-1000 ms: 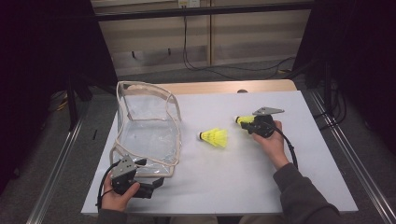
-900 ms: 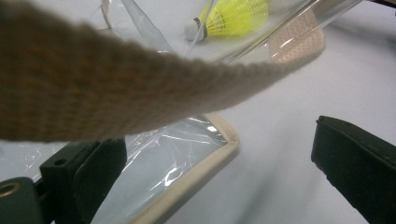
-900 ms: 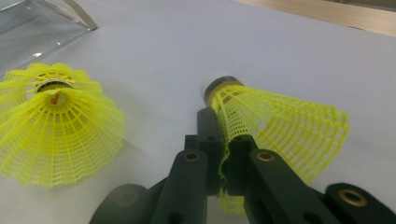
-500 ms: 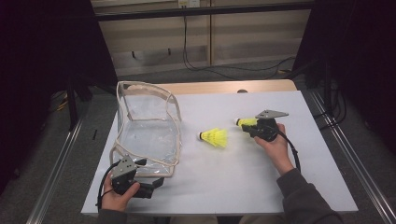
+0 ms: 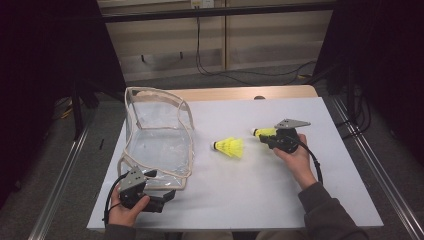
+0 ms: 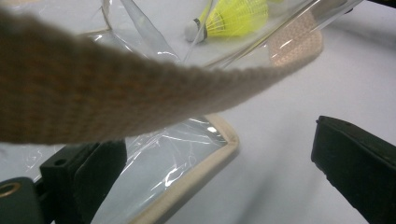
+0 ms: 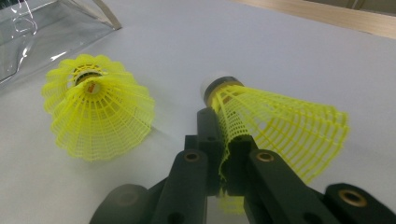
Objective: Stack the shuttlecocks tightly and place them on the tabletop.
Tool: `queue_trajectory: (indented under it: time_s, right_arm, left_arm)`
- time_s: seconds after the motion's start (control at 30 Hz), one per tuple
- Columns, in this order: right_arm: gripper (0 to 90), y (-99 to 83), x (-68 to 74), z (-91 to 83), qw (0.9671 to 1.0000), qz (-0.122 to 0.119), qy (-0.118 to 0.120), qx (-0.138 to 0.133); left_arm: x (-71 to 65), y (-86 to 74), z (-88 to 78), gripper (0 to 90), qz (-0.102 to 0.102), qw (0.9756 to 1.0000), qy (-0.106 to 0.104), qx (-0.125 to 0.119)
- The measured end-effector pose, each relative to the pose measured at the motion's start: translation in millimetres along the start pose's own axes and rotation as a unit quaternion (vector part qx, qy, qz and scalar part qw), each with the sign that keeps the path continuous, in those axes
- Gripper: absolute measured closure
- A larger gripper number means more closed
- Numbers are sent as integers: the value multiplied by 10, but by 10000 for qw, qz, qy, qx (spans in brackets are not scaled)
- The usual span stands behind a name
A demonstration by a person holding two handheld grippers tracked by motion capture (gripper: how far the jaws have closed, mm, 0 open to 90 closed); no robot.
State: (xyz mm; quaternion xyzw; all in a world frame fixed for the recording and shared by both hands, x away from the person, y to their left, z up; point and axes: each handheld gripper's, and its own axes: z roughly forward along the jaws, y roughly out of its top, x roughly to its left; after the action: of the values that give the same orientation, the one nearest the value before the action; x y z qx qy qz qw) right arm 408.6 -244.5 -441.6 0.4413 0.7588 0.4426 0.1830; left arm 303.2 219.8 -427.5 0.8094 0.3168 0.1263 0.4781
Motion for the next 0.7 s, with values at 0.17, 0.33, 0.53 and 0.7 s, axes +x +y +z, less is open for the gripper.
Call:
queue_trajectory:
  time_s: [0.17, 0.33, 0.53, 0.7]
  right_arm:
    - [882, -17, 0, -22, 10000, 30, 40, -15]
    - [882, -32, 8, -41, 9999, 71, 68, -22]
    - [882, -45, 25, -59, 9999, 65, 104, -3]
    - [882, -56, 26, -75, 9999, 69, 105, -20]
  left_arm:
    - [-3, 1, 2, 35, -3, 10000, 5, -19]
    - [-5, 4, -4, 35, 8, 10000, 4, -24]
    - [-18, 16, -7, 35, 14, 10000, 25, -28]
    - [-31, 38, -13, 35, 53, 10000, 30, -17]
